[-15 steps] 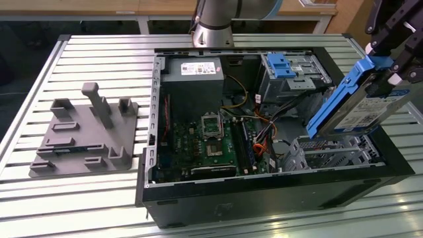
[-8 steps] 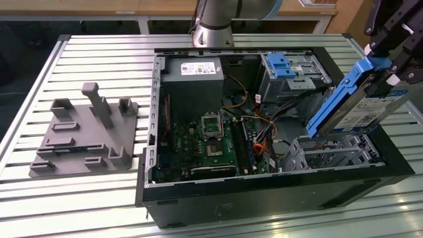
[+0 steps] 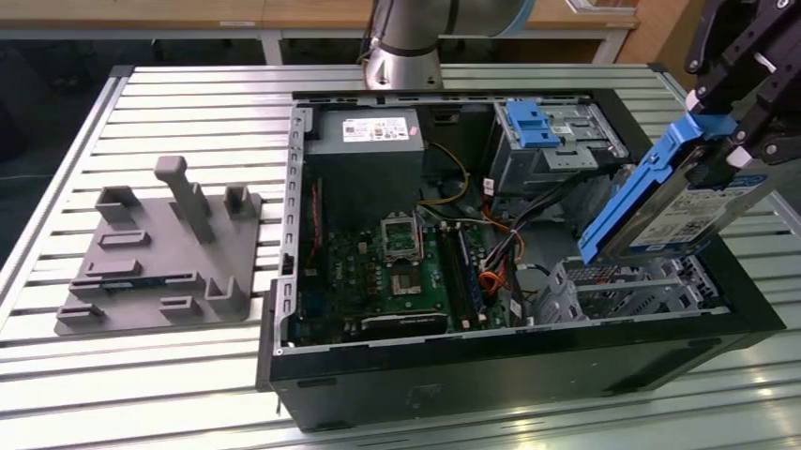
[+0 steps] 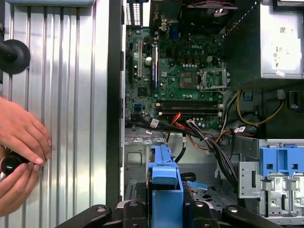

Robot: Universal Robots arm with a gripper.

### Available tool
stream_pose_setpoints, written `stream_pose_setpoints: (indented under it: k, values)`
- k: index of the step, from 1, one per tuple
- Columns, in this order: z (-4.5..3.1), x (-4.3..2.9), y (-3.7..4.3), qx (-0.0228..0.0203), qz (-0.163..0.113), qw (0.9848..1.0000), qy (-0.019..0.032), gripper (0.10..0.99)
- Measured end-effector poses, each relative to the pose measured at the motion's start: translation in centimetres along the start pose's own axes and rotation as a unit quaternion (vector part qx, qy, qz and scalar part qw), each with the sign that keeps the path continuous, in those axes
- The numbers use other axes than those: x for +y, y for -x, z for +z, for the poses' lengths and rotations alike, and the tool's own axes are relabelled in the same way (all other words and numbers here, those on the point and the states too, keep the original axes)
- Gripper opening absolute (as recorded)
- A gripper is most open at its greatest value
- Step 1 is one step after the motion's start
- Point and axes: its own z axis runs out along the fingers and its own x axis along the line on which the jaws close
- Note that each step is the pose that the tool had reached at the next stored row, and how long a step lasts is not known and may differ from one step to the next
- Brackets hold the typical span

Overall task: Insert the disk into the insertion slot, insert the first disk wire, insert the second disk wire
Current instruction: 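Insert the disk into the insertion slot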

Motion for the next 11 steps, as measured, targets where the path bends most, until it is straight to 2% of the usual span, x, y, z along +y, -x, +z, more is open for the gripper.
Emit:
stream_pose_setpoints:
  k: [11]
  values:
    - [0.76, -0.07, -0.03, -0.0005, 0.000, 1.0000, 0.0000, 0.365]
